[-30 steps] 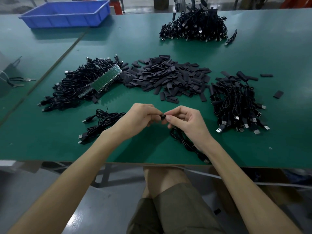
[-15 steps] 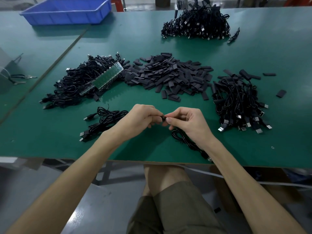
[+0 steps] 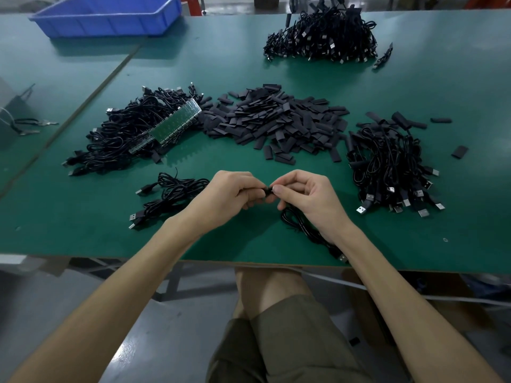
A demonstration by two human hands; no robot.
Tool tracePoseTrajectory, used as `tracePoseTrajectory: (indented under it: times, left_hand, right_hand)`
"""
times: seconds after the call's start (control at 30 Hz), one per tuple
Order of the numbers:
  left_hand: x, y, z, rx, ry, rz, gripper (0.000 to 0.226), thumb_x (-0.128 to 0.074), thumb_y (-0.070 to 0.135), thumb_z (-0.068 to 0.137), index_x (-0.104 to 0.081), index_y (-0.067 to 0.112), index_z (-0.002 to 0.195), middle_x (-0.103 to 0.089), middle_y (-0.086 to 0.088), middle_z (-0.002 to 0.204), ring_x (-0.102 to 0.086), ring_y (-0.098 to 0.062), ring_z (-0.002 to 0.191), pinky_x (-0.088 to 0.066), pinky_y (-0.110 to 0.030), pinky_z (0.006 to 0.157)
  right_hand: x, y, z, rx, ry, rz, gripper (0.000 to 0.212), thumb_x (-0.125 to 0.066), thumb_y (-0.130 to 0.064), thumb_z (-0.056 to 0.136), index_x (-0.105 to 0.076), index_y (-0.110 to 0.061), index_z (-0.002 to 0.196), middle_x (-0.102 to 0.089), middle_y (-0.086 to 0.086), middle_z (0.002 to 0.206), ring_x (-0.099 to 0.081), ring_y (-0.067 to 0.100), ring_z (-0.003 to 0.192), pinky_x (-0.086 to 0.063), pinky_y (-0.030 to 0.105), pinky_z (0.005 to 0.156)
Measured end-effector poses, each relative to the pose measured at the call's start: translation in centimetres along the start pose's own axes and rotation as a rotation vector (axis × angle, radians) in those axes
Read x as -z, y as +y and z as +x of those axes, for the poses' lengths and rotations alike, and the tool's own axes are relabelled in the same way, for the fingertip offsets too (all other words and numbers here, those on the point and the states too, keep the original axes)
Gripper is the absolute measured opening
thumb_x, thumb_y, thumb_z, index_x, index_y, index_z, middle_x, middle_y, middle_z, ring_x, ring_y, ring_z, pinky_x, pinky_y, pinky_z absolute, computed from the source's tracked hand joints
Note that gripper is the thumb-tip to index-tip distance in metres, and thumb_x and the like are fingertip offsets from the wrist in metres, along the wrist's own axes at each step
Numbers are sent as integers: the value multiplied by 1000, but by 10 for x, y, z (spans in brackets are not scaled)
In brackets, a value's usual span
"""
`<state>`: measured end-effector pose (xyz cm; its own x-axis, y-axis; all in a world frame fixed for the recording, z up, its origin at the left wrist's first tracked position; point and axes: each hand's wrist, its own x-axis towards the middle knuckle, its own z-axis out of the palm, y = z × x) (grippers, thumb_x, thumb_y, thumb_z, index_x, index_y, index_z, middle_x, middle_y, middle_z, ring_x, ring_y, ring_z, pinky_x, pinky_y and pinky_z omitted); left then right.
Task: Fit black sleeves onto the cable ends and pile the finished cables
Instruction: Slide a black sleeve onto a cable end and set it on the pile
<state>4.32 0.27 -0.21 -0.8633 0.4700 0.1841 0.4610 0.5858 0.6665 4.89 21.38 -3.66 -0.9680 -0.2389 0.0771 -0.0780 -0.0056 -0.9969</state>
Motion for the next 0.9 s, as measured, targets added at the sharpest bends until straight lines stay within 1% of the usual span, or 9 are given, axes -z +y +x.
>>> tracePoseTrajectory:
  times: [0.2,0.27,0.33,0.4,0.5,0.63,0.7,0.8,0.9]
  left_hand:
    - [0,-1,0,6,-18,-10,13,-65,3,96,-77,7,102,-68,6,81,-64,-5,66,-49,-14,67]
    - [0,-3,-1,16,-21,-38,13,-65,4,96,-77,7,101,-70,5,81,-64,-6,65,-51,-17,67]
    - [-1,-4,-2,39,-25,-86,12,-65,5,97,-76,9,99,-71,2,81,-66,-9,65,-55,-24,68]
    - [-2,-6,-1,66,-31,-125,14,-65,4,97,-76,13,97,-72,3,79,-67,-12,64,-57,-27,69]
    - [-3,-10,-2,96,-38,-174,14,-66,5,97,-76,15,97,-73,6,75,-68,-13,64,-57,-27,68]
    - [-3,-13,-2,114,-53,-292,12,-65,5,97,-76,9,97,-74,-6,77,-64,-10,63,-56,-28,64]
    - [-3,-15,0,114,-59,-316,11,-65,5,97,-76,6,97,-72,-4,74,-62,-11,61,-54,-28,62]
    - [-5,-18,1,112,-58,-342,13,-65,4,97,-76,10,93,-70,5,69,-59,-14,58,-51,-27,59]
    - [-10,-19,-1,102,-7,-392,14,-67,4,95,-77,14,97,-71,5,70,-58,-10,55,-49,-22,57]
  right_hand:
    - [0,-1,-1,10,-9,15,3,-73,-5,93,-73,-4,96,-79,15,86,-67,20,66,-58,25,70]
    - [-1,-2,-1,15,-12,26,3,-72,-3,94,-72,-1,97,-78,16,84,-68,18,67,-58,24,68]
    - [-1,-2,-1,24,-22,24,5,-71,-1,94,-71,3,97,-78,17,83,-70,14,68,-57,23,67]
    - [-1,-2,-1,32,-36,14,6,-70,1,94,-70,6,96,-77,20,83,-70,12,67,-57,23,66]
    - [-1,-3,-2,40,-52,2,7,-71,1,94,-70,8,97,-77,21,83,-71,14,69,-57,23,66]
    - [-1,-2,-2,43,-60,-6,9,-73,0,92,-73,7,97,-78,18,83,-74,21,77,-57,24,67]
    - [-2,-3,-2,41,-67,-13,8,-73,-2,92,-74,5,97,-78,17,84,-75,22,79,-57,25,67]
    - [-3,-4,-2,40,-68,-9,6,-72,-4,94,-74,2,97,-79,14,83,-74,16,76,-57,22,67]
    - [-3,-3,-3,34,-57,7,6,-71,-7,95,-72,-1,97,-79,14,83,-72,12,72,-56,22,66]
